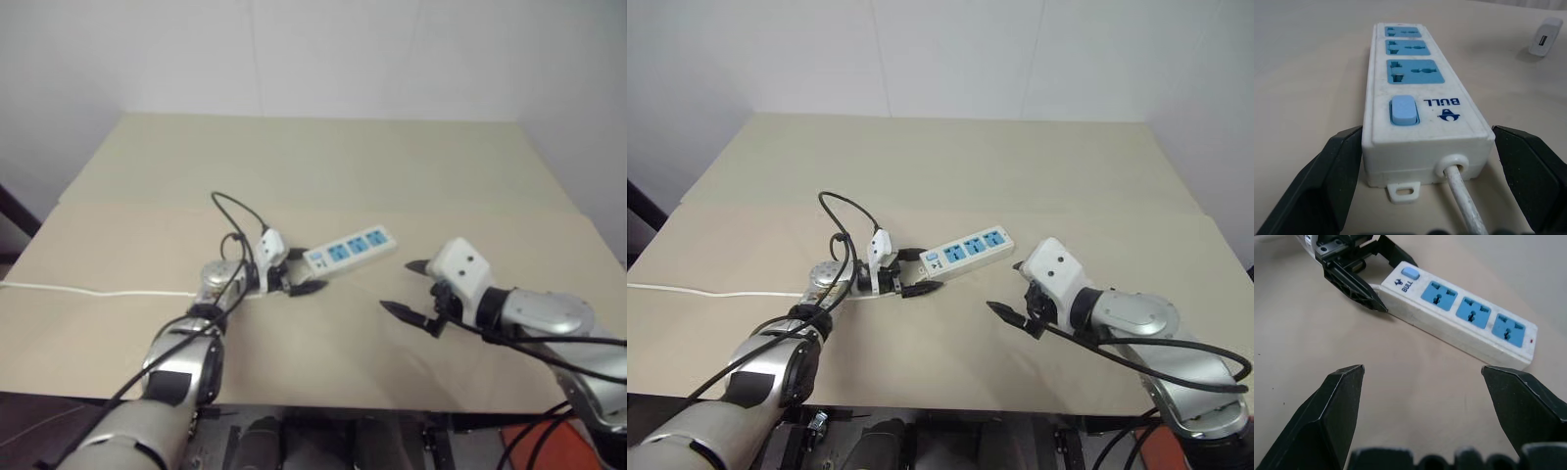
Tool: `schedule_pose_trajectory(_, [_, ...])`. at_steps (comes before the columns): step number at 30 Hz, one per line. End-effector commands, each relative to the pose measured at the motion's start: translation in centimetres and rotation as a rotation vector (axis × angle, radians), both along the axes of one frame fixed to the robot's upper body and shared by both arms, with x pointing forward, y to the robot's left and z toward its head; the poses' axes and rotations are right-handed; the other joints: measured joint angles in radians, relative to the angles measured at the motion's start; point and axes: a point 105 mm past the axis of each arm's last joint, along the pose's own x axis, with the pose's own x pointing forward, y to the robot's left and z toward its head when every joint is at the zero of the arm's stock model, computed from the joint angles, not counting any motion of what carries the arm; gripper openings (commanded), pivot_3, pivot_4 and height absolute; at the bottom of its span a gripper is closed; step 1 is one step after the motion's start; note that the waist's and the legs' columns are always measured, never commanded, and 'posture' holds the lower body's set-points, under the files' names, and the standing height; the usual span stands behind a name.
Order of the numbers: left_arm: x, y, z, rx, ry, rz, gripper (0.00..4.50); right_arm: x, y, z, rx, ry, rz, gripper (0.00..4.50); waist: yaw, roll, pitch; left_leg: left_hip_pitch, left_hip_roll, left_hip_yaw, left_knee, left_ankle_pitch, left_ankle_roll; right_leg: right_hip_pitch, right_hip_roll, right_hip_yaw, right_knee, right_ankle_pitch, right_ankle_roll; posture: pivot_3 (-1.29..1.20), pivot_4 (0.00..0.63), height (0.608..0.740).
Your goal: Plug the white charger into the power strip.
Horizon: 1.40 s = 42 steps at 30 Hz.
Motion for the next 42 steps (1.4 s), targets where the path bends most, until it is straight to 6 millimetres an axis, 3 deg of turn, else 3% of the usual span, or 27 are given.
schedule_pose_trajectory(1, [0.2, -0.4, 0.5, -0.025, -0.040, 0.021, 4.48, 0.2, 0.0, 0.9, 0.000, -0.054, 0.003, 4.50, 0.002, 0.000, 0.000, 0.000, 0.000, 0.000, 0.000, 0.000, 0.000, 0.000, 0.000, 0.000, 0.000, 0.000, 0.000, 0.00, 0.150, 0.740])
schedule_pose_trajectory(15, [0.4, -1.1, 0.4, -0.041, -0.042, 0.045, 4.48, 0.0, -0.4, 0.4, -0.015, -0.049, -0.015, 4.50, 0.004, 0.000, 0.000, 0.000, 0.000, 0.000, 0.000, 0.000, 0.000, 0.000, 0.000, 0.000, 0.000, 0.000, 0.000, 0.00, 0.150, 0.740])
schedule_pose_trajectory(20, [0.3, -1.3, 0.2, -0.046, -0.038, 0.051, 3.38, -0.1, -0.4, 0.3, -0.017, -0.046, -0.013, 4.50, 0.005, 0.000, 0.000, 0.000, 0.000, 0.000, 0.000, 0.000, 0.000, 0.000, 0.000, 0.000, 0.000, 0.000, 0.000, 0.00, 0.150, 0.740])
schedule_pose_trajectory(25, [0.0, -1.5, -0.1, -0.022, -0.046, 0.024, 3.28, -0.2, -0.3, 0.8, -0.028, -0.024, 0.014, 4.50, 0.006, 0.000, 0.000, 0.000, 0.000, 0.000, 0.000, 0.000, 0.000, 0.000, 0.000, 0.000, 0.000, 0.000, 0.000, 0.00, 0.150, 0.740])
schedule_pose_trajectory(33, [-1.2, -1.0, 0.4, 0.001, -0.051, -0.122, 3.28, -0.2, -2.2, 2.8, -0.233, 0.103, 0.026, 4.50, 0.005, 0.000, 0.000, 0.000, 0.000, 0.000, 0.000, 0.000, 0.000, 0.000, 0.000, 0.000, 0.000, 0.000, 0.000, 0.00, 0.150, 0.740])
schedule_pose_trajectory(42, [-3.5, 0.0, 0.2, 0.090, -0.041, -0.358, 3.28, -0.2, -5.8, 0.8, -0.620, 0.285, 0.053, 4.50, -0.003, 0.001, 0.000, -0.004, 0.001, 0.000, 0.000, 0.000, 0.000, -0.007, 0.000, 0.002, 0.001, 0.000, 0.000, 0.00, 0.150, 0.740])
